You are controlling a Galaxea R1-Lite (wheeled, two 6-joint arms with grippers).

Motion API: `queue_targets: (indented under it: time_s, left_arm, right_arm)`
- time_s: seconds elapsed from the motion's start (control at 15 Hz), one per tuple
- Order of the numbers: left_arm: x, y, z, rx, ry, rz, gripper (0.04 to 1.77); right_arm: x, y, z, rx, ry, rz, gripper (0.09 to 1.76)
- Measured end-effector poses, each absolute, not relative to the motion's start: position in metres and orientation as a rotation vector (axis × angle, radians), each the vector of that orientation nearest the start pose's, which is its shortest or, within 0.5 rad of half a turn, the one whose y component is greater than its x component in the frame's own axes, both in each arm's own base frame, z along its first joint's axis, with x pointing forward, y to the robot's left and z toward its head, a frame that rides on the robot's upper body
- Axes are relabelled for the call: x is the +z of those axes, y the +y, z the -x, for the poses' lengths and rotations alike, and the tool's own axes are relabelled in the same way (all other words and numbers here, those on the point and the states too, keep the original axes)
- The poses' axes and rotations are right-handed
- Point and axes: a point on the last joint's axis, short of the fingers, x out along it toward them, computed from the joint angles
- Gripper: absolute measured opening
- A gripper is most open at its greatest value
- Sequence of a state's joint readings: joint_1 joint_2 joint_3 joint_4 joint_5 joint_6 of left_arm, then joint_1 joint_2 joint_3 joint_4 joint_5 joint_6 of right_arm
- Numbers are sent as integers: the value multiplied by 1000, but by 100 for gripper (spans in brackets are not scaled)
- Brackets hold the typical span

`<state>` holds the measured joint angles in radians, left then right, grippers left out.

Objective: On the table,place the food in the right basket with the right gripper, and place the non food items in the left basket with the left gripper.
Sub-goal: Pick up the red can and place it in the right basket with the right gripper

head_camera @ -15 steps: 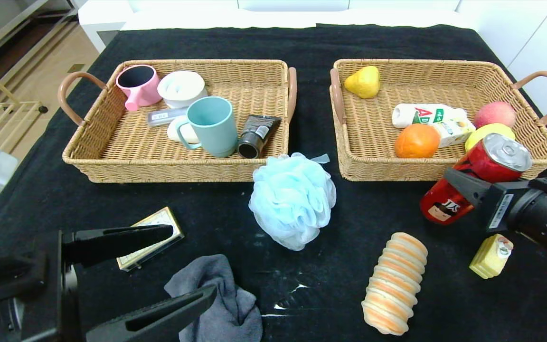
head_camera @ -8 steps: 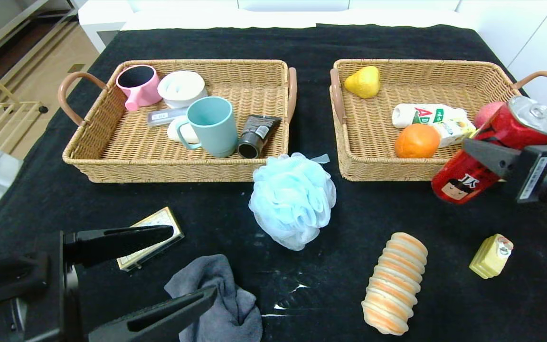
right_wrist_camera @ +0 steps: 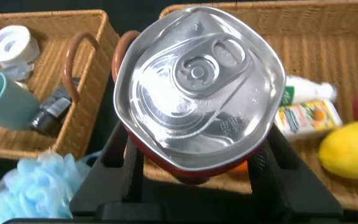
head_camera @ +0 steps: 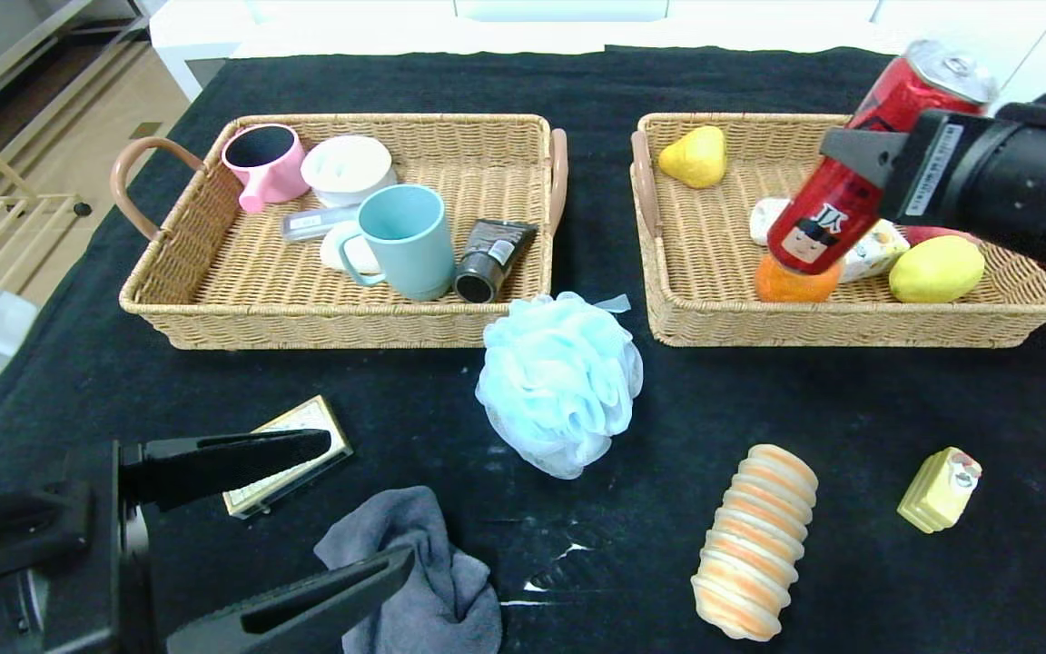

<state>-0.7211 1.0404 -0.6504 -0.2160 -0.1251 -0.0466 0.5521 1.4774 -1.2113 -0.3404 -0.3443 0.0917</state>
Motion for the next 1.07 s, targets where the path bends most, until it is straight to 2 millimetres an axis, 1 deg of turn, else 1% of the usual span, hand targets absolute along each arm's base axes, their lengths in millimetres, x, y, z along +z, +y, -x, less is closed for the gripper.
queue_targets:
  time_s: [0.13,0.27,0.4,0.53,0.73,1.07]
  left_arm:
    - [245,-94,-103,-839,185,-20,172]
    - [245,-94,-103,-840,183,-21,172]
    - [245,-94,-102,-840,182,-22,172]
    - [245,-93,-102,-840,177,-23,172]
    - [248,-92,-100,-840,164,-20,172]
    - [250,-90,-98,-840,150,-17,172]
  right_arm:
    - [339,144,-249,213,-66,-127,99]
    - [339,155,-272,207,-70,-128,99]
    - [338,163,-294,193,-74,-130,99]
    - [336,165,-313,170,-81,-131,99]
    - [328,163,-340,132,-78,-127,99]
    - [310,162,-363,102,-44,-112,99]
